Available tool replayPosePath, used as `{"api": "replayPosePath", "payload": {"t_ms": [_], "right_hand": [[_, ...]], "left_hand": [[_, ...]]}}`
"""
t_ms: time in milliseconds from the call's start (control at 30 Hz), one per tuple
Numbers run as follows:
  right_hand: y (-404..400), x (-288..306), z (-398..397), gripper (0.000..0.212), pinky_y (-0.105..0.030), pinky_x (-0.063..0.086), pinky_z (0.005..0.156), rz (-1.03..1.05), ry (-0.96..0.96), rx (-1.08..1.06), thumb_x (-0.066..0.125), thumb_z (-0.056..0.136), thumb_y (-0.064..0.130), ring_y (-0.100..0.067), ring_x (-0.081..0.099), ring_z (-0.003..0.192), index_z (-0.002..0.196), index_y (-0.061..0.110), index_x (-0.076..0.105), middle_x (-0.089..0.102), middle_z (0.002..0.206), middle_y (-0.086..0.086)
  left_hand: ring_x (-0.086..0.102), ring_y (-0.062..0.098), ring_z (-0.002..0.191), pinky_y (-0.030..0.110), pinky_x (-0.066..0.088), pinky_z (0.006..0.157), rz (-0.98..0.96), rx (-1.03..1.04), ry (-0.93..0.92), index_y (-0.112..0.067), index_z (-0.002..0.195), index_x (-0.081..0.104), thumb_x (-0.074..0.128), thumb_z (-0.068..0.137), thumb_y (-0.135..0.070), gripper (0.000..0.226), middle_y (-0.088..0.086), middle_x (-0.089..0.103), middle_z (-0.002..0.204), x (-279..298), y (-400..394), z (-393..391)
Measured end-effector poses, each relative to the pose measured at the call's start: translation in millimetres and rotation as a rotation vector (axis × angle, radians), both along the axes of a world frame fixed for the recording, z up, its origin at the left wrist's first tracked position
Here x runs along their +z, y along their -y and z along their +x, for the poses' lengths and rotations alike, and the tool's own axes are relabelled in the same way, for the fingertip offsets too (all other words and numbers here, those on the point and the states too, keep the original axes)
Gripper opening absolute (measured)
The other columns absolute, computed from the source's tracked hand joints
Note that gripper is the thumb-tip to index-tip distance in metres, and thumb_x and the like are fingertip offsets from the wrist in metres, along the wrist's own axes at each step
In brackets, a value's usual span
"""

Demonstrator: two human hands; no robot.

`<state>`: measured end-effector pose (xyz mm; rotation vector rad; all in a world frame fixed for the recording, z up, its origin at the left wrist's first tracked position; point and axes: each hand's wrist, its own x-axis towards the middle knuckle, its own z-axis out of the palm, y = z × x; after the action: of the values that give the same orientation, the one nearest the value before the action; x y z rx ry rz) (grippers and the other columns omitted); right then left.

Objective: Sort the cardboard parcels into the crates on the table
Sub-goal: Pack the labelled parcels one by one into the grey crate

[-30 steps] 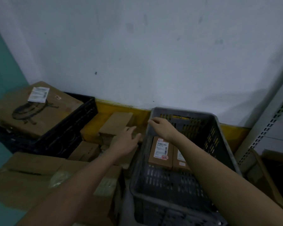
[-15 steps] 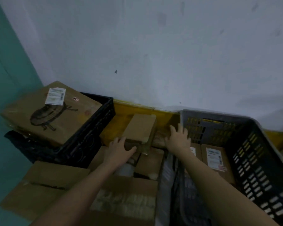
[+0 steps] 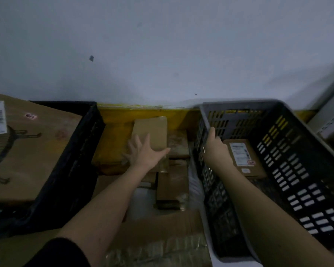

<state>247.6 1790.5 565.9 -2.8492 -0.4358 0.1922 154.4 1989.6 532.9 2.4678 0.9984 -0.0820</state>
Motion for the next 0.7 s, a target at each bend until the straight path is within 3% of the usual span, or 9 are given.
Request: {"api": "replayPosePath", "payload": {"t_ms": [133, 267, 400, 467, 567, 633, 700], "right_hand": [[3, -7, 2, 0.075, -0.047, 0.053, 0.074, 0.059, 0.046, 0.025, 0.047, 0.098, 0.008, -0.040, 0.059, 0.102, 0.157, 0.013, 0.001, 0.046, 0.135, -0.023], [4, -7, 0, 0.076, -0.050, 0.056, 0.077, 0.057, 0.053, 0.023, 0.047, 0.098, 0.007, -0.039, 0.059, 0.101, 0.157, 0.014, -0.001, 0.047, 0.135, -0.023], [2, -1, -3, 0.075, -0.043, 0.055, 0.074, 0.033, 0.044, 0.018, 0.045, 0.099, 0.004, -0.036, 0.060, 0.102, 0.157, 0.012, -0.003, 0.046, 0.136, -0.022], [2, 0, -3, 0.077, -0.037, 0.052, 0.074, 0.018, 0.032, 0.020, 0.045, 0.099, 0.003, -0.035, 0.060, 0.107, 0.157, 0.008, -0.006, 0.043, 0.141, -0.022], [2, 8, -9, 0.074, -0.035, 0.051, 0.080, 0.004, 0.060, 0.035, 0.045, 0.099, 0.002, -0.034, 0.057, 0.114, 0.156, 0.003, -0.001, 0.038, 0.146, -0.023], [2, 11, -14, 0.066, -0.038, 0.050, 0.089, -0.004, 0.161, 0.067, 0.046, 0.099, 0.006, -0.035, 0.050, 0.121, 0.154, 0.002, 0.010, 0.037, 0.145, -0.021], [2, 14, -18, 0.058, -0.042, 0.045, 0.100, 0.028, 0.312, 0.134, 0.046, 0.101, 0.015, -0.034, 0.042, 0.128, 0.152, 0.004, 0.021, 0.037, 0.144, -0.017]], "left_hand": [[-0.007, 0.042, 0.149, 0.070, 0.013, 0.112, 0.025, -0.065, -0.129, -0.041, 0.155, 0.001, 0.052, 0.066, -0.091, 0.114, 0.003, -0.006, 0.164, -20, 1, 12], [-0.004, 0.039, 0.149, 0.069, 0.017, 0.110, 0.066, -0.053, -0.135, -0.045, 0.154, 0.002, 0.049, 0.066, -0.091, 0.109, 0.000, -0.002, 0.165, -29, -5, 10], [0.005, 0.034, 0.148, 0.067, 0.022, 0.108, 0.105, -0.046, -0.081, -0.046, 0.152, 0.014, 0.052, 0.068, -0.087, 0.101, -0.004, 0.010, 0.163, -25, -3, 4], [0.012, 0.032, 0.145, 0.065, 0.024, 0.108, 0.022, 0.007, 0.039, -0.047, 0.150, 0.023, 0.054, 0.069, -0.082, 0.093, -0.006, 0.018, 0.160, -16, -2, 3], [0.017, 0.030, 0.143, 0.055, 0.027, 0.108, -0.302, 0.186, 0.411, -0.049, 0.146, 0.035, 0.060, 0.073, -0.072, 0.081, -0.003, 0.027, 0.157, 10, -2, -5], [0.024, 0.028, 0.142, 0.044, 0.028, 0.106, -0.435, 0.261, 0.612, -0.046, 0.145, 0.041, 0.061, 0.071, -0.068, 0.080, -0.002, 0.033, 0.154, 28, 1, -19], [0.045, 0.029, 0.133, 0.048, 0.039, 0.107, -0.660, 0.303, 0.792, -0.039, 0.144, 0.046, 0.060, 0.072, -0.061, 0.077, 0.003, 0.048, 0.147, 45, 2, -33]]}}
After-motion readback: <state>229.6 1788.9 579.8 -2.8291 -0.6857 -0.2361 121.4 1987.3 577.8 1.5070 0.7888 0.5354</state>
